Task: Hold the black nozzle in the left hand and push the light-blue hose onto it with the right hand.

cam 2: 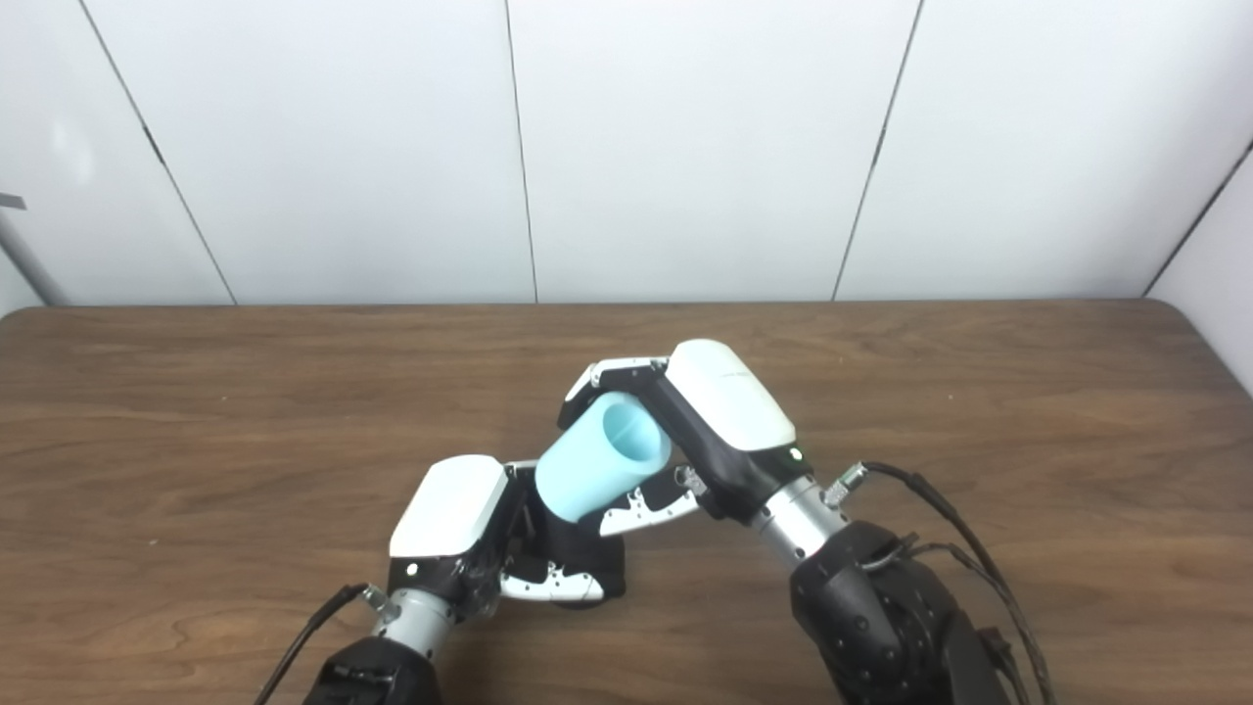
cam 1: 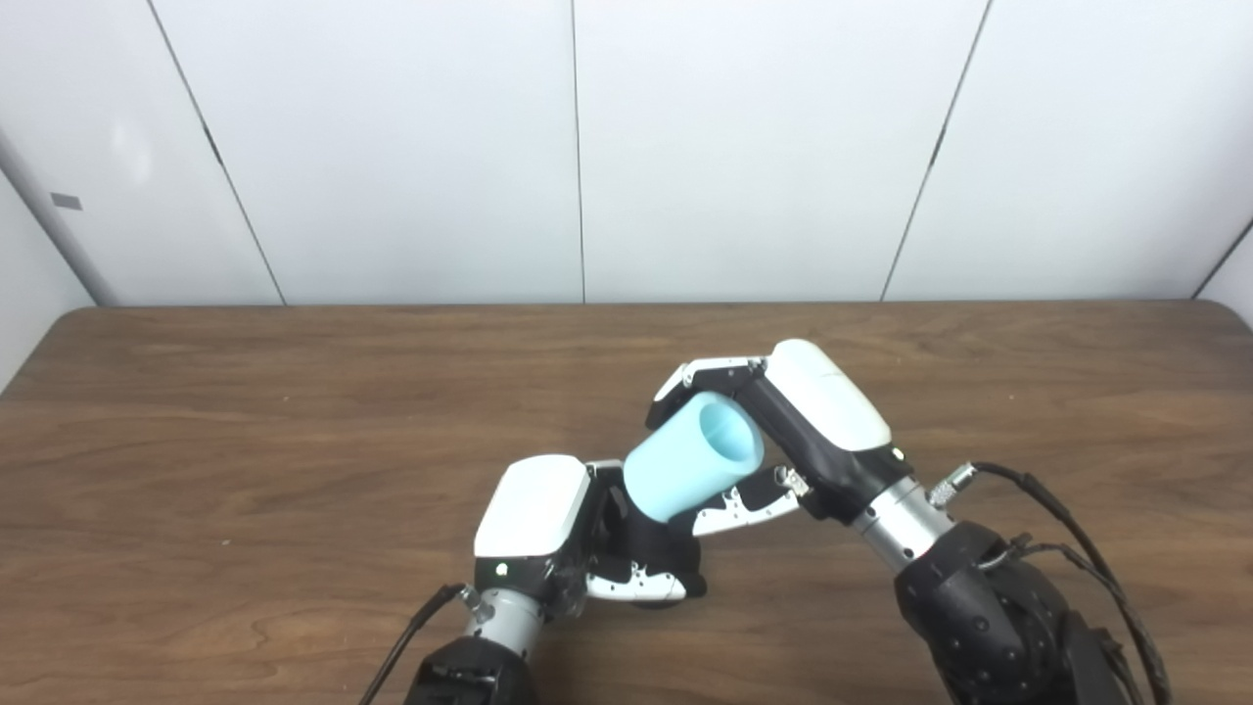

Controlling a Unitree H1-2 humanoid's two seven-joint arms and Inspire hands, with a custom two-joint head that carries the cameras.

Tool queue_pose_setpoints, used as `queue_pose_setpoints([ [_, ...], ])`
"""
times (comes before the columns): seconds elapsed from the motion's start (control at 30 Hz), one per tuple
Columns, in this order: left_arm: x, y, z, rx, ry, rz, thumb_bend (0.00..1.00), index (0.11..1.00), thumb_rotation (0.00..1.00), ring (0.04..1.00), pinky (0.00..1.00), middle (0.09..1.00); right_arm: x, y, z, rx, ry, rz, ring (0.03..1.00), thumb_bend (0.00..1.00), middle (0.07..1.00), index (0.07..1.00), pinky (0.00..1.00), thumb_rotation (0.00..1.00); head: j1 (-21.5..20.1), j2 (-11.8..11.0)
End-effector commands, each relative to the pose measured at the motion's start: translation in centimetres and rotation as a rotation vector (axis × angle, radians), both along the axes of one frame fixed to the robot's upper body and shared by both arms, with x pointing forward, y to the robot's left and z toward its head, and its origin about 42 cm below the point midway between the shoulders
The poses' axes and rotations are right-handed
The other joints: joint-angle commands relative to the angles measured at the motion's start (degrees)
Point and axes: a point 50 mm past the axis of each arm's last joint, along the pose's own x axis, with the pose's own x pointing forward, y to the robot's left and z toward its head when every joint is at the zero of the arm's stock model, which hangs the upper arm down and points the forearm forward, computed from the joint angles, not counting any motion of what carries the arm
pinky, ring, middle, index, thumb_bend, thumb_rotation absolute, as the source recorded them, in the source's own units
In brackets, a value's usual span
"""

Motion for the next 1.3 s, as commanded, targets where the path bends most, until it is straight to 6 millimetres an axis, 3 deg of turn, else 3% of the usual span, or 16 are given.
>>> queue_pose_setpoints([
  [0.0, -1.3, -1.3, -2.4, 0.048, 0.122, -0.074, 0.50, 0.509, 0.00, 0.427, 0.35, 0.441, 1.0, 0.3, 1.8, 0.006, -0.075, 0.020, 0.411, 0.49, 0.524, 0.527, 0.30, 0.00, 0.1, 0.1],
  [0.17, -1.5, -1.8, -2.5, 0.047, 0.118, -0.078, 0.51, 0.495, 0.00, 0.439, 0.38, 0.475, 1.5, 0.1, 2.3, -0.003, -0.088, 0.003, 0.405, 0.49, 0.522, 0.520, 0.31, 0.00, 0.5, 0.2],
  [0.37, -1.8, -2.2, -2.7, 0.054, 0.113, -0.094, 0.50, 0.510, 0.00, 0.418, 0.33, 0.432, 1.7, 0.1, 3.1, -0.035, -0.082, 0.011, 0.398, 0.49, 0.516, 0.524, 0.32, 0.00, 0.3, 0.6],
  [0.47, -1.9, -2.3, -2.8, 0.060, 0.124, -0.099, 0.51, 0.493, 0.00, 0.450, 0.39, 0.479, 1.8, -0.1, 3.6, -0.073, -0.062, 0.010, 0.396, 0.49, 0.513, 0.529, 0.32, 0.00, 0.1, 0.6],
  [0.57, -1.9, -2.4, -2.8, 0.059, 0.128, -0.102, 0.50, 0.509, 0.00, 0.421, 0.35, 0.442, 1.9, -0.4, 4.0, -0.126, -0.038, 0.014, 0.392, 0.49, 0.509, 0.532, 0.32, 0.00, 0.2, 0.8],
  [0.67, -1.9, -2.4, -2.7, 0.053, 0.123, -0.104, 0.50, 0.504, 0.00, 0.431, 0.37, 0.457, 2.0, -0.6, 4.0, -0.201, -0.015, 0.040, 0.397, 0.49, 0.512, 0.523, 0.31, 0.00, 0.2, 0.9],
  [0.87, -1.9, -2.5, -2.2, 0.062, 0.115, -0.103, 0.50, 0.510, 0.00, 0.416, 0.32, 0.432, 1.8, -0.8, 3.8, -0.306, 0.013, 0.078, 0.392, 0.49, 0.521, 0.540, 0.28, 0.00, -0.2, 1.6],
  [1.27, -2.0, -2.4, -1.9, 0.063, 0.125, -0.096, 0.50, 0.508, 0.00, 0.417, 0.35, 0.449, 1.3, -0.8, 3.5, -0.398, 0.075, 0.105, 0.384, 0.49, 0.509, 0.561, 0.28, 0.00, -1.1, 2.3],
])
